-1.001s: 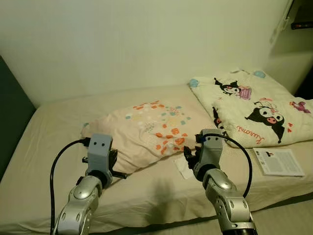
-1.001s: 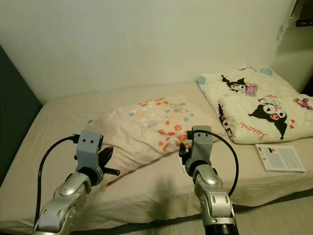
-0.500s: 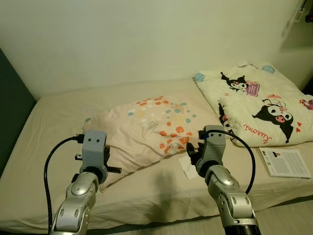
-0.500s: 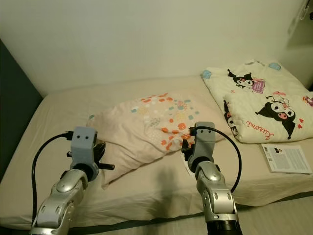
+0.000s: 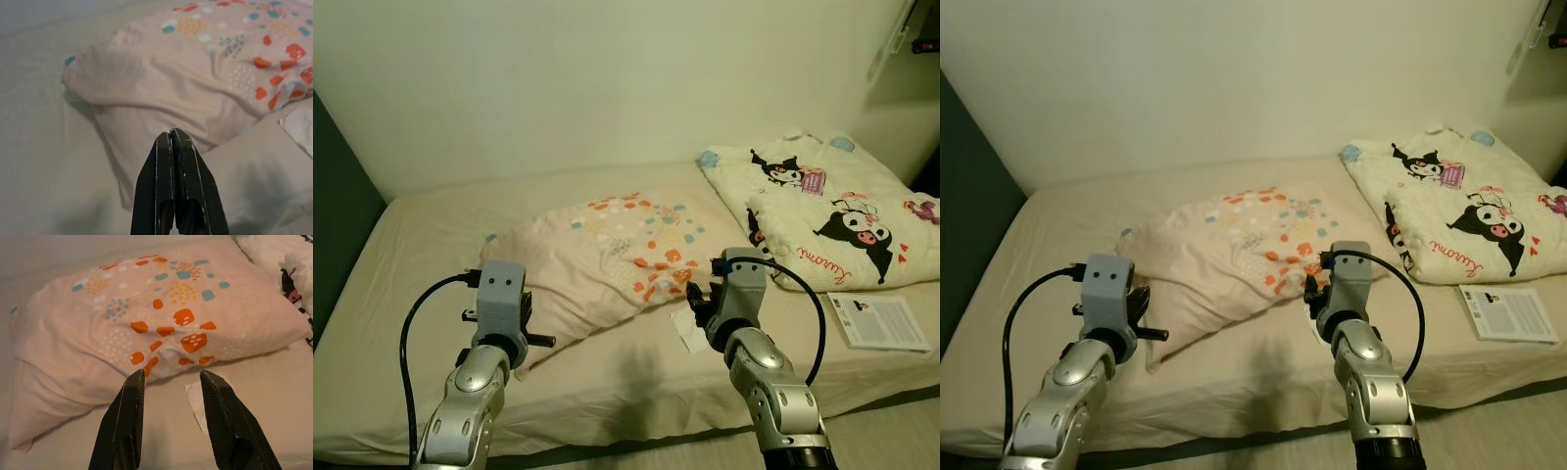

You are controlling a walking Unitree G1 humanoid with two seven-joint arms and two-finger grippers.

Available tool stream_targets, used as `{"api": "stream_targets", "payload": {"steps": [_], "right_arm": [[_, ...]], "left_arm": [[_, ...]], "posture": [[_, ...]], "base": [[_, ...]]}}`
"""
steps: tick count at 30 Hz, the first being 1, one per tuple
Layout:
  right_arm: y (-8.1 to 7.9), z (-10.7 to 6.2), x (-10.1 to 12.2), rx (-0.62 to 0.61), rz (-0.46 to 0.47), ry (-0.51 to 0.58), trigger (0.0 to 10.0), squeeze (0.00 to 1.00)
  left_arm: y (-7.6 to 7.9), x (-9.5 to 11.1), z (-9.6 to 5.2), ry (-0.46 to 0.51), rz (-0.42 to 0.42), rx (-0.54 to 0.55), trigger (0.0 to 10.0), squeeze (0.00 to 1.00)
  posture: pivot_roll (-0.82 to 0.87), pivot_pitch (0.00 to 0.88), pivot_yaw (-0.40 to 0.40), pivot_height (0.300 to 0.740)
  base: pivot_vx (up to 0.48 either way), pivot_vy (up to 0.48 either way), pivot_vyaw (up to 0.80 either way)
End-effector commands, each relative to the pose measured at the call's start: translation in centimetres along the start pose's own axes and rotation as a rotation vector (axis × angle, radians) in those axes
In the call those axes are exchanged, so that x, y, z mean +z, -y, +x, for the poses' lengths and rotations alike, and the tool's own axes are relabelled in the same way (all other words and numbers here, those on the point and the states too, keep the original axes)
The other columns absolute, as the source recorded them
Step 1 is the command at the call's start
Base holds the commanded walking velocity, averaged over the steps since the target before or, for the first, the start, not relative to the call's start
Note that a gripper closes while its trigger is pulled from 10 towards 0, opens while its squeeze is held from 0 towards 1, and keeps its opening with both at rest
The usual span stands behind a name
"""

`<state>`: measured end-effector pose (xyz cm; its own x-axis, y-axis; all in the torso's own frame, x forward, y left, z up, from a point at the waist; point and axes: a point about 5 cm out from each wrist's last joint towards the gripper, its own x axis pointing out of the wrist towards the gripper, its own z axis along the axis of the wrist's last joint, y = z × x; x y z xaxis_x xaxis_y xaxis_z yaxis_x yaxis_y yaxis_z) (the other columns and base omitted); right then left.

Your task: Clean up the room

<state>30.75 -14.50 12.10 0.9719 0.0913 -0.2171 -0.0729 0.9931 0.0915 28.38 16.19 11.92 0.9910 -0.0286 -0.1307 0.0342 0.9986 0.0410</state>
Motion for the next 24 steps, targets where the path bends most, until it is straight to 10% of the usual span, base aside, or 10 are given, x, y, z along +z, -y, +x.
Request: {"api": "stream_targets", "payload": {"steps": [1,24], "right_arm": [[0.13,-0.07,-0.50,-0.003,0.014,-0.022,10.0,0.00],[0.23,-0.05,-0.52,-0.014,0.006,-0.021,10.0,0.00]], "left_arm": [[-0.09,-0.74,-0.08,-0.032,-0.004,0.005,10.0,0.00],[0.38,-0.47,0.17,-0.015,0.007,-0.026,10.0,0.00]], "posture": [[-0.09,0.096,0.027,0.633],[-0.09,0.091,0.032,0.583]], "base": [[0.000,0.000,0.00],[0.000,0.000,0.00]]}}
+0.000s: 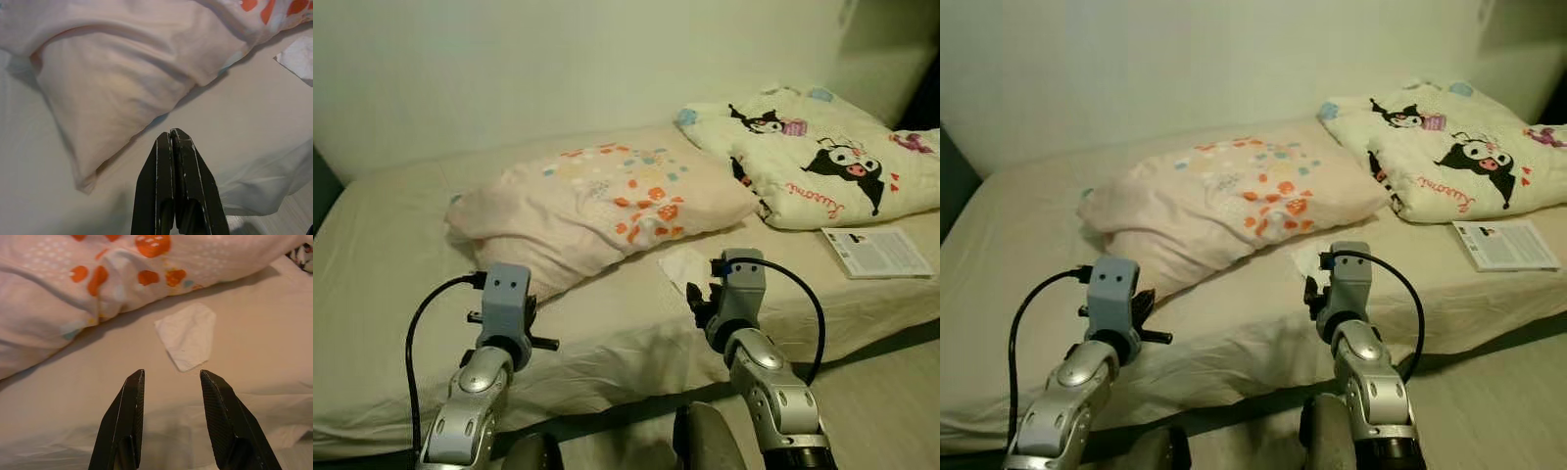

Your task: Clean up the room

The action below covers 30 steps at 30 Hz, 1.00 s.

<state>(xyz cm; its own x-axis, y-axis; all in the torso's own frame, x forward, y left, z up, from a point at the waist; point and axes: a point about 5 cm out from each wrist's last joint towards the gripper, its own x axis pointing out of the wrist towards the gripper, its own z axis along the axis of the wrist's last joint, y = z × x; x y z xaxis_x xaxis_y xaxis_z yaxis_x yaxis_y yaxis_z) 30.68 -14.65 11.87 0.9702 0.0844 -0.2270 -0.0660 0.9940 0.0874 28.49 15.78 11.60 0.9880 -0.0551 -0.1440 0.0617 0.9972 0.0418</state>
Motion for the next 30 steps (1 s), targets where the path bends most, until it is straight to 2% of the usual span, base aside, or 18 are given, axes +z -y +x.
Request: {"api": "stream_targets", "payload": {"steps": [1,8,11,14,18,19,21,22,23,24,27,28,29,30], "right_arm": [[0.1,0.1,-0.2,-0.007,0.005,-0.006,10.0,0.00],[0.2,1.6,1.0,0.029,-0.025,0.001,10.0,0.00],[0.8,4.2,2.1,0.059,-0.161,-0.073,10.0,0.00],[1.8,6.2,2.9,0.090,-0.149,-0.082,10.0,0.00],[2.1,6.8,3.3,0.112,-0.174,-0.072,10.0,0.00],[2.3,7.0,3.4,0.113,-0.177,-0.069,10.0,0.05],[2.3,7.0,3.4,0.113,-0.177,-0.069,10.0,0.05],[2.5,7.2,3.7,0.109,-0.177,-0.059,10.0,0.61],[2.5,7.2,3.7,0.109,-0.177,-0.059,10.0,0.61],[2.9,7.4,3.9,0.089,-0.175,-0.050,10.0,1.00],[3.7,7.5,4.0,0.042,-0.183,-0.042,10.0,1.00],[4.5,7.5,3.8,-0.010,-0.134,-0.051,10.0,1.00],[4.5,7.5,3.8,-0.010,-0.134,-0.051,10.0,1.00],[4.8,7.4,3.5,-0.032,-0.100,-0.058,10.0,1.00]], "left_arm": [[0.0,-0.2,0.0,-0.002,0.003,0.001,10.0,0.00],[-0.1,-0.1,0.0,-0.002,0.010,0.000,10.0,0.00],[-0.7,0.0,-0.5,0.001,0.028,0.002,10.0,0.00],[-1.8,0.8,-1.4,0.064,0.067,0.031,10.0,0.00],[-2.5,2.1,-2.2,0.136,0.072,0.039,10.0,0.00],[-2.9,2.8,-2.6,0.170,0.079,0.041,10.0,0.00],[-2.9,2.8,-2.6,0.170,0.079,0.041,10.0,0.00],[-3.2,3.5,-3.1,0.211,0.079,0.041,10.0,0.00],[-3.2,3.5,-3.1,0.211,0.079,0.041,10.0,0.00],[-3.5,4.3,-3.6,0.249,0.084,0.037,10.0,0.00],[-3.7,5.7,-5.2,0.311,0.128,0.006,10.0,0.00],[-3.3,6.4,-6.6,0.325,0.144,-0.065,10.0,0.00],[-3.3,6.4,-6.6,0.325,0.144,-0.065,10.0,0.00],[-2.6,6.7,-7.6,0.320,0.120,-0.136,10.0,0.00]], "posture": [[-0.09,0.092,0.034,0.583],[-0.08,0.098,0.036,0.568],[-0.07,0.139,0.028,0.563],[-0.05,0.170,0.013,0.563],[-0.02,0.221,-0.005,0.563],[-0.01,0.228,-0.007,0.563],[-0.01,0.228,-0.007,0.563],[0.00,0.254,-0.022,0.563],[0.00,0.254,-0.022,0.563],[0.03,0.273,-0.034,0.563],[0.08,0.309,-0.049,0.563],[0.11,0.328,-0.052,0.563],[0.11,0.328,-0.052,0.563],[0.13,0.345,-0.052,0.563]], "base": [[0.000,0.000,0.00],[0.000,0.000,0.00],[0.000,0.000,0.00],[0.000,0.000,0.00],[0.000,0.000,0.00],[0.000,0.000,0.00],[0.000,0.000,0.00],[0.000,0.000,0.00],[0.000,0.000,0.00],[0.000,0.000,0.00],[0.000,0.000,0.00],[0.000,0.000,0.00],[0.000,0.000,0.00],[0.000,0.000,0.00]]}}
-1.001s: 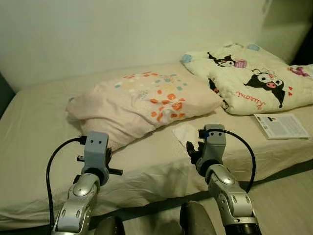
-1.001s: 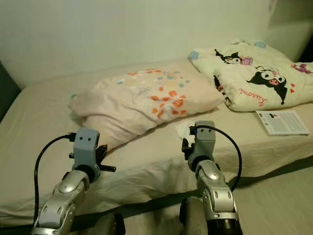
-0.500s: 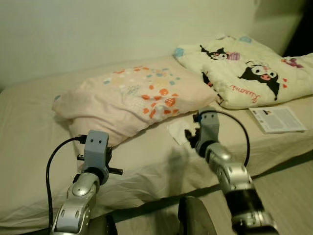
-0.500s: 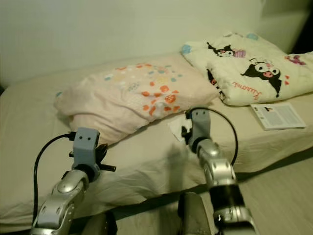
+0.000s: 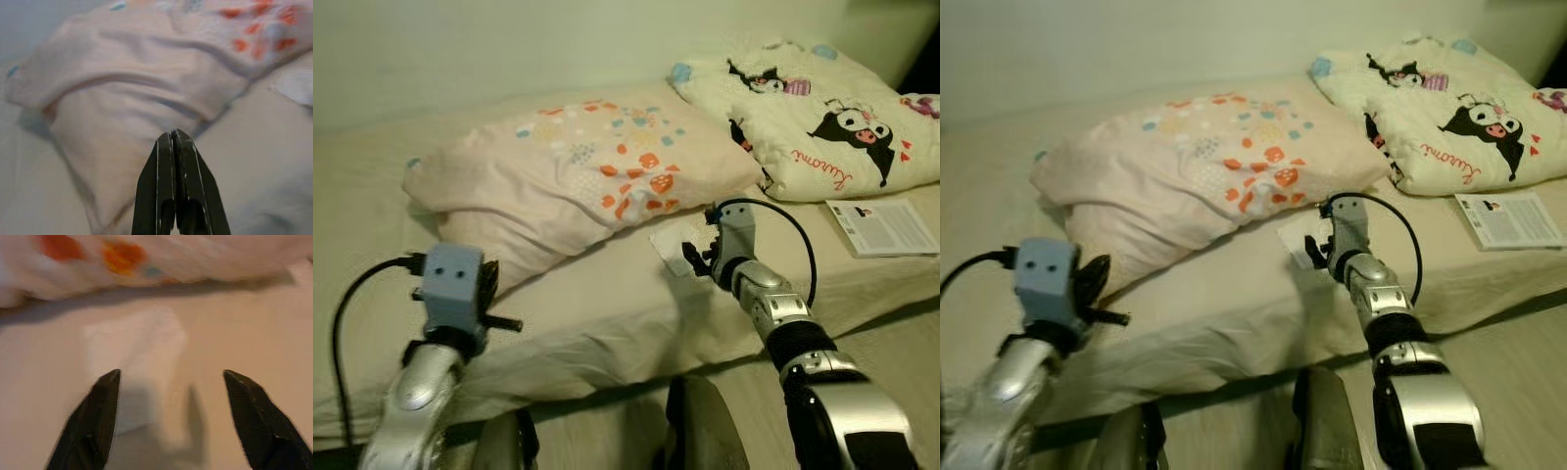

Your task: Clean up the room

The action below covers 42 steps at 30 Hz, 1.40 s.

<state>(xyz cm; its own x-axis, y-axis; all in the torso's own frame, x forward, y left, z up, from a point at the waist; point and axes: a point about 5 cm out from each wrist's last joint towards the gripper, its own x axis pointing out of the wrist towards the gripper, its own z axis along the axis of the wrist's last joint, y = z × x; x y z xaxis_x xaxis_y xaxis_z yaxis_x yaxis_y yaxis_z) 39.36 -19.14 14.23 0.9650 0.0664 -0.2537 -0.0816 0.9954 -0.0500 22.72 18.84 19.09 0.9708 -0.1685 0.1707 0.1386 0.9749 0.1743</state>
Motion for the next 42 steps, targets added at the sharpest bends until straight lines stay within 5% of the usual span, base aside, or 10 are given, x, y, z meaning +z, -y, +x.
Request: {"api": "stream_targets", "payload": {"steps": [1,8,16,17,18,20,21,22,23,42], "right_arm": [[-0.1,0.0,-1.1,-0.012,0.040,-0.032,10.0,1.00],[-0.3,0.0,-1.4,-0.010,0.039,-0.027,10.0,1.00],[-0.4,0.1,-0.9,-0.008,0.043,0.001,10.0,1.00],[-0.4,0.1,-0.8,-0.009,0.052,0.010,10.0,0.69],[-0.3,0.1,-0.6,-0.013,0.057,0.017,10.0,0.00],[-0.3,0.1,-0.6,-0.013,0.057,0.017,10.0,0.00],[-0.2,0.1,-0.5,-0.018,0.063,0.023,4.7,0.00],[-0.2,0.1,-0.5,-0.018,0.063,0.023,4.7,0.00],[-0.1,0.1,-0.4,-0.022,0.070,0.028,0.0,0.00],[0.4,0.1,0.3,-0.046,0.064,0.049,0.0,0.00]], "left_arm": [[0.5,0.6,-0.6,-0.003,-0.029,-0.064,10.0,0.00],[2.7,1.7,-2.8,-0.053,0.042,-0.316,10.0,0.00],[3.4,2.5,-3.5,-0.063,0.090,-0.388,10.0,0.00],[3.5,2.6,-3.7,-0.067,0.094,-0.402,10.0,0.00],[3.5,2.8,-3.7,-0.066,0.090,-0.399,10.0,0.00],[3.5,2.8,-3.7,-0.066,0.090,-0.399,10.0,0.00],[3.4,2.9,-3.7,-0.070,0.088,-0.397,10.0,0.00],[3.4,2.9,-3.7,-0.070,0.088,-0.397,10.0,0.00],[3.3,2.9,-3.7,-0.072,0.085,-0.392,10.0,0.00],[3.4,2.2,-2.3,-0.084,-0.013,-0.327,10.0,0.00]], "posture": [[0.13,0.345,-0.052,0.563],[0.21,0.389,-0.032,0.563],[0.25,0.408,-0.001,0.563],[0.25,0.409,0.006,0.563],[0.24,0.408,0.011,0.563],[0.24,0.408,0.011,0.563],[0.24,0.407,0.010,0.563],[0.24,0.407,0.010,0.563],[0.24,0.405,0.009,0.563],[0.15,0.337,-0.015,0.563]], "base": [[0.000,0.000,0.00],[0.000,0.000,0.00],[0.000,0.000,0.00],[0.000,0.000,0.00],[0.000,0.000,0.00],[0.000,0.000,0.00],[0.000,0.000,0.00],[0.000,0.000,0.00],[0.000,0.000,0.00],[0.000,0.000,0.00]]}}
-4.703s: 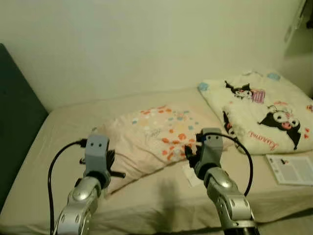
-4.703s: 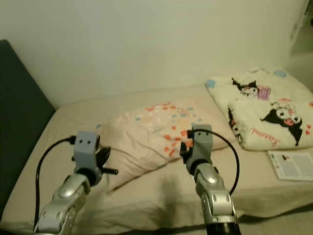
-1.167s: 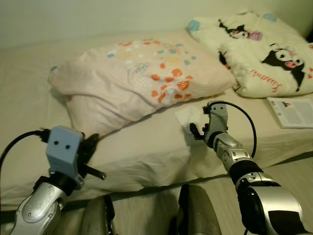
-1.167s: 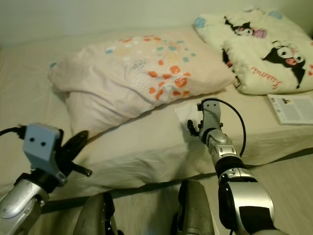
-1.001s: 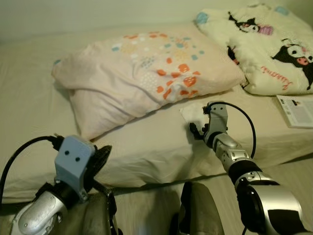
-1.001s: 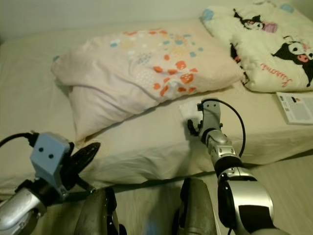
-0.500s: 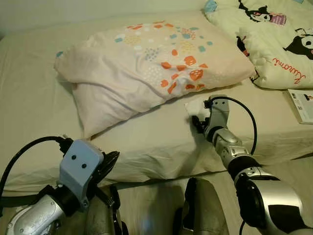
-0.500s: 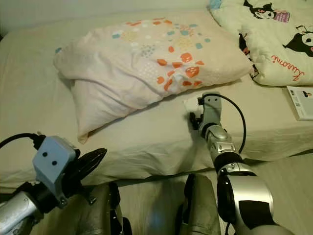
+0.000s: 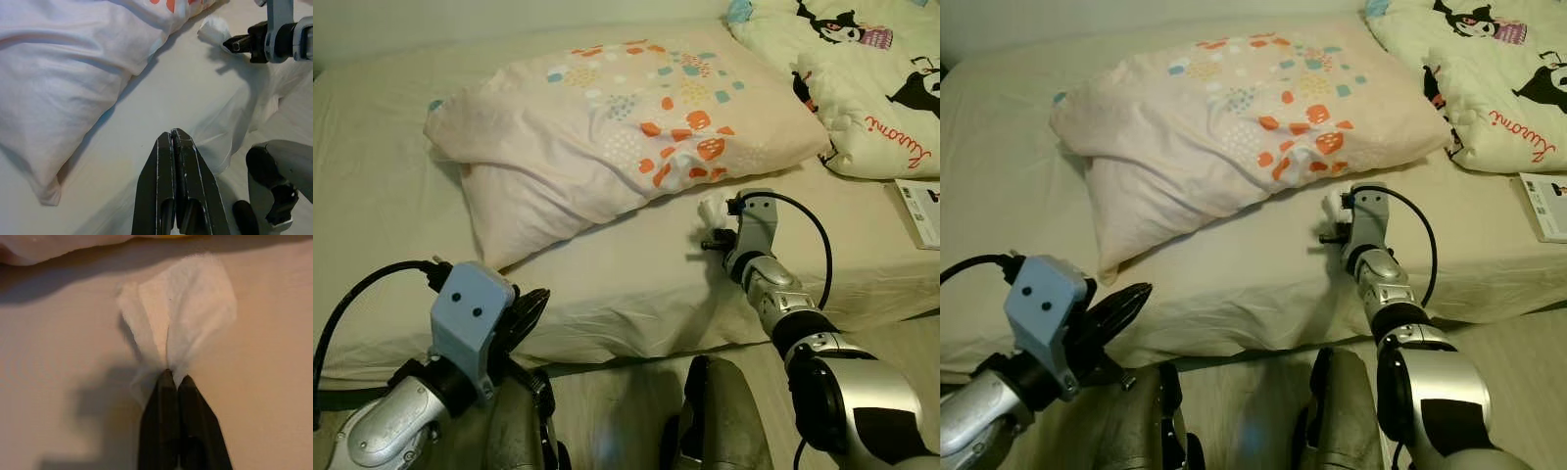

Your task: Clean up the room

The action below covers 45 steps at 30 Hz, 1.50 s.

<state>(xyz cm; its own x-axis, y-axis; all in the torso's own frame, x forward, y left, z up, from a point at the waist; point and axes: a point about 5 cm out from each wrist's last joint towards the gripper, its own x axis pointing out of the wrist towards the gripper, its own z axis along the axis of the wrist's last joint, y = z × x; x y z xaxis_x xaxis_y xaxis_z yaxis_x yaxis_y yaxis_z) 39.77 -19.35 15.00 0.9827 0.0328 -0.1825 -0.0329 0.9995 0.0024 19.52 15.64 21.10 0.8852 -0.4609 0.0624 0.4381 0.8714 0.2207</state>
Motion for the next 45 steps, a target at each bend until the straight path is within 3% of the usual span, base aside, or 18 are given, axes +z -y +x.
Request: {"api": "stream_targets", "payload": {"steps": [1,2,3,5,6,8,11,13,15,17,18,23,24,28,29,30,33,45], "right_arm": [[0.2,-0.1,-0.4,-0.013,0.002,-0.020,0.0,0.00],[0.1,0.0,-0.2,-0.017,0.011,-0.029,0.0,0.00],[0.0,0.1,0.0,-0.021,0.008,-0.037,5.5,0.00],[-0.1,0.2,0.1,-0.023,0.006,-0.043,5.5,0.00],[-0.6,0.3,0.3,-0.002,-0.006,-0.056,10.0,0.00],[-1.3,0.5,0.7,0.032,-0.016,-0.073,10.0,0.00],[-1.3,0.5,0.7,0.032,-0.016,-0.073,10.0,0.00],[-2.3,0.5,0.4,0.079,0.040,-0.069,10.0,0.00],[-2.3,0.5,0.4,0.079,0.040,-0.069,10.0,0.00],[-3.5,-0.2,-0.7,0.115,0.078,-0.012,10.0,0.00],[-4.2,-1.5,-1.4,0.117,0.090,0.050,10.0,0.00],[-4.7,-3.6,-1.9,0.070,0.122,0.109,10.0,0.00],[-5.2,-5.6,-2.4,0.056,0.086,0.185,0.0,0.00],[-5.8,-7.3,-3.3,0.070,0.060,0.209,0.0,0.00],[-5.9,-7.6,-3.6,0.067,0.051,0.207,2.7,0.00],[-5.9,-7.8,-3.7,0.064,0.047,0.205,10.0,0.00],[-5.7,-8.5,-3.5,0.065,-0.003,0.223,10.0,0.00],[-5.1,-9.3,-3.1,0.045,0.017,0.199,10.0,0.00]], "left_arm": [[0.2,-1.1,0.4,-0.031,-0.033,-0.010,10.0,0.00],[0.2,-1.7,1.0,-0.029,-0.044,-0.005,10.0,0.00],[0.1,-2.4,1.5,-0.033,-0.053,0.001,10.0,0.00],[0.0,-3.0,1.9,-0.040,-0.059,0.006,10.0,0.00],[-0.1,-3.8,2.4,-0.056,-0.070,0.022,10.0,0.00],[-0.3,-5.1,3.1,-0.088,-0.094,0.046,10.0,0.00],[-0.3,-5.1,3.1,-0.088,-0.094,0.046,10.0,0.00],[-0.4,-5.9,4.1,-0.104,-0.114,0.065,10.0,0.00],[-0.4,-5.9,4.1,-0.104,-0.114,0.065,10.0,0.00],[-0.5,-6.5,5.2,-0.118,-0.132,0.115,10.0,0.00],[-0.9,-7.0,5.7,-0.140,-0.147,0.180,10.0,0.00],[-1.5,-7.5,6.0,-0.156,-0.145,0.256,10.0,0.00],[-1.9,-8.1,6.0,-0.172,-0.136,0.334,10.0,0.00],[-1.9,-8.8,5.9,-0.191,-0.135,0.382,10.0,0.00],[-1.8,-8.9,5.8,-0.192,-0.135,0.388,10.0,0.00],[-1.8,-8.9,5.8,-0.191,-0.135,0.392,10.0,0.00],[-2.0,-9.1,6.1,-0.190,-0.162,0.432,10.0,0.00],[-2.2,-9.4,6.5,-0.206,-0.146,0.485,10.0,0.00]], "posture": [[0.12,0.316,-0.028,0.563],[0.07,0.277,-0.039,0.563],[0.03,0.249,-0.038,0.563],[0.01,0.233,-0.034,0.563],[-0.02,0.216,-0.028,0.563],[-0.04,0.191,-0.015,0.563],[-0.04,0.191,-0.015,0.563],[-0.08,0.134,0.018,0.563],[-0.08,0.134,0.018,0.563],[-0.09,0.121,0.031,0.563],[-0.09,0.116,0.036,0.563],[-0.10,0.112,0.031,0.563],[-0.10,0.106,0.033,0.563],[-0.10,0.105,0.037,0.563],[-0.10,0.105,0.037,0.563],[-0.10,0.105,0.037,0.563],[-0.10,0.106,0.040,0.563],[-0.09,0.099,0.033,0.568]], "base": [[0.000,0.000,0.00],[0.000,0.000,0.00],[0.000,0.000,0.00],[0.000,0.000,0.00],[0.000,0.000,0.00],[0.000,0.000,0.00],[0.000,0.000,0.00],[0.000,0.000,0.00],[0.000,0.000,0.00],[0.000,0.000,0.00],[0.000,0.000,0.00],[0.000,0.000,0.00],[0.000,0.000,0.00],[0.000,0.000,0.00],[0.000,0.000,0.00],[0.000,0.000,0.00],[0.000,0.000,0.00],[0.000,0.000,0.00]]}}
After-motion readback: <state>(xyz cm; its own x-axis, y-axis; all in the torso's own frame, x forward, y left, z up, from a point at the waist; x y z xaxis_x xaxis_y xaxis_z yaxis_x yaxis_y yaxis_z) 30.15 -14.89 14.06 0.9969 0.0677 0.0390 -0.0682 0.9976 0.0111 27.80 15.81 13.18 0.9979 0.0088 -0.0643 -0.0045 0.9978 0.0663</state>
